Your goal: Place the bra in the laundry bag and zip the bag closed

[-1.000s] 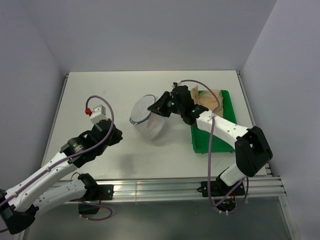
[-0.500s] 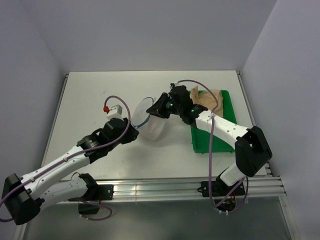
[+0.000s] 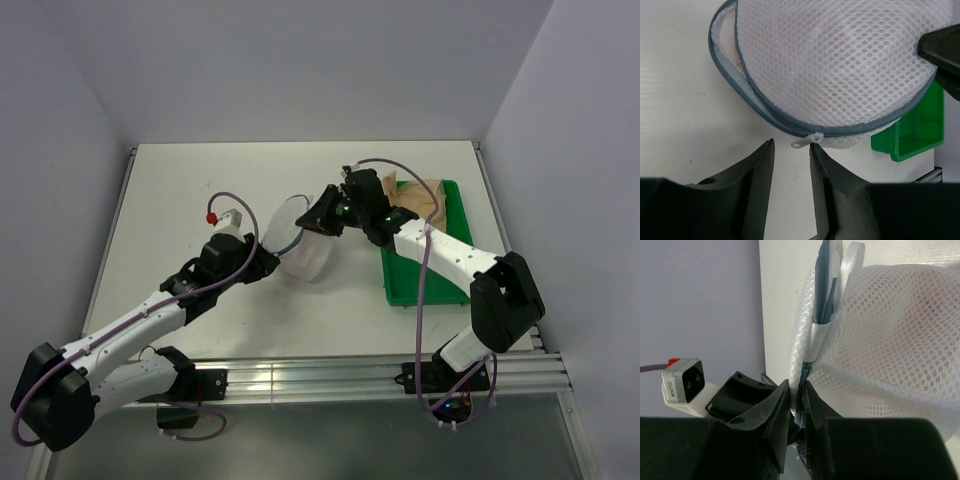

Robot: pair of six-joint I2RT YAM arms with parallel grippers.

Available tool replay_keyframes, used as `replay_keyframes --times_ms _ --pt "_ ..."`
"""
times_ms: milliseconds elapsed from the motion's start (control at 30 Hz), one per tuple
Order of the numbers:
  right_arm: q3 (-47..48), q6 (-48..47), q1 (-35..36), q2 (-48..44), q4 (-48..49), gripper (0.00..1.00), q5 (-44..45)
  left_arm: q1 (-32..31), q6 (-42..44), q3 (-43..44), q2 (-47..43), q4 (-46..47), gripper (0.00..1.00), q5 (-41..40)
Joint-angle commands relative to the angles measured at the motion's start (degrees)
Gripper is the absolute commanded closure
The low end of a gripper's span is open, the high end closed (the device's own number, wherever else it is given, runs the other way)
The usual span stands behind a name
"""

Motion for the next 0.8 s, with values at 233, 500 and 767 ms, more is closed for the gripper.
replay_keyframes --times_ms 233,500,767 --pt "1.51 -2.09 -0.82 -1.26 -0.61 0.78 -2.64 5.74 5.41 -4.20 0.25 15.79 0.61 14.25" --pt "1.68 -2.53 -0.91 -1.44 -1.06 0.78 -2.91 6.53 6.29 -5.70 0.16 19.75 0.62 17.42" --pt "1.77 -2.10 -0.91 -0.91 -0.70 0.78 -3.17 6.53 6.56 -6.31 0.52 19.66 0.66 18.39"
